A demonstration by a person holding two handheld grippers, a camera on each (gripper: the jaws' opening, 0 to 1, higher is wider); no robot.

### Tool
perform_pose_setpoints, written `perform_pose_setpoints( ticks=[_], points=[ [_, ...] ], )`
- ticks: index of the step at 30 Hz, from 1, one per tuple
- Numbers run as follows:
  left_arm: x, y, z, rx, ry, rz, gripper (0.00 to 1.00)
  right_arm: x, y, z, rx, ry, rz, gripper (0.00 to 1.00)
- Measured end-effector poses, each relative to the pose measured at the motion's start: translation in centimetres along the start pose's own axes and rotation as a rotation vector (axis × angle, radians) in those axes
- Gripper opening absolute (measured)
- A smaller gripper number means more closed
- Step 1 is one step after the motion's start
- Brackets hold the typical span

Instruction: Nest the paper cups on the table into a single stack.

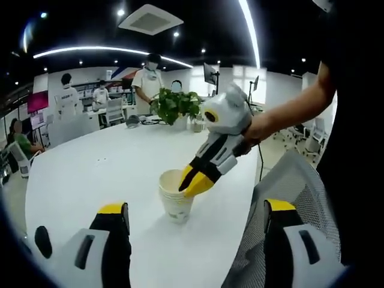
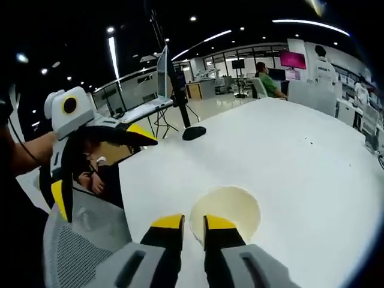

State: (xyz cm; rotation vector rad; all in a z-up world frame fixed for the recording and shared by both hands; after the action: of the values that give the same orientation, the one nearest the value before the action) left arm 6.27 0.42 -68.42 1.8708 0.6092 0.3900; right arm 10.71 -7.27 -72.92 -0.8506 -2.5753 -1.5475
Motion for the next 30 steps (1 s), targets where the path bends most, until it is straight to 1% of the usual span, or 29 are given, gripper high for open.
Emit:
perform_pose_setpoints(
  ticks=[2, 4, 6, 10, 13, 18, 21, 24, 26, 28, 30],
  points=[
    [0.2, 0.0, 0.4, -0.006, 0.007, 0.0, 0.92, 0.1, 0.5, -0.6, -0.032, -0.012, -0.02, 0.15],
    [0.4, 0.0, 0.9, -0.014, 0.01, -0.004, 0.91, 0.0, 0.6, -1.1, -0.043, -0.023, -0.029, 0.17],
    [0.5, -0.2, 1.6, -0.013, 0.015, -0.002, 0.9, 0.0, 0.8, -1.5, -0.064, -0.039, -0.055, 0.2],
    [0.7, -1.0, 3.1, -0.002, 0.021, 0.015, 0.9, -0.1, 0.9, -2.3, -0.09, -0.074, -0.096, 0.26],
    [1.1, -1.9, 4.3, 0.015, 0.03, 0.029, 0.89, -0.1, 1.0, -2.7, -0.107, -0.092, -0.123, 0.28],
    [1.0, -2.5, 5.9, 0.012, 0.021, 0.026, 0.88, -0.7, 1.4, -3.2, -0.156, -0.124, -0.145, 0.4],
    [1.1, -2.5, 6.6, 0.0, 0.017, 0.031, 0.87, -1.1, 1.1, -3.1, -0.155, -0.146, -0.154, 0.47],
    [1.0, -2.7, 7.4, 0.001, 0.005, 0.024, 0.79, -1.7, 0.5, -2.9, -0.144, -0.167, -0.159, 0.52],
    [0.9, -2.9, 8.0, 0.003, 0.0, 0.03, 0.77, -1.9, 0.2, -2.8, -0.146, -0.176, -0.15, 0.56],
    [1.0, -3.3, 8.6, 0.005, -0.004, 0.038, 0.76, -2.1, -0.1, -2.6, -0.146, -0.183, -0.145, 0.58],
    [1.0, -3.6, 9.1, 0.009, -0.014, 0.044, 0.74, -2.2, -0.5, -2.3, -0.141, -0.186, -0.144, 0.58]
  ],
)
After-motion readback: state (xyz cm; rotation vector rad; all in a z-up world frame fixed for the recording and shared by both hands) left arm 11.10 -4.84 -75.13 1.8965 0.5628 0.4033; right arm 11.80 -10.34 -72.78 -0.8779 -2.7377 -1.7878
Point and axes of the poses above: the point that each gripper's makers call its tool centre point, and the gripper's own axes: z roughly forward along the fingers, x roughly to its left, y roughly out of its top, the point moved 2 cm from there along -z, roughly backward along the fingers, and after that the axes turned 8 degrees about y, right-handed, at the moved point
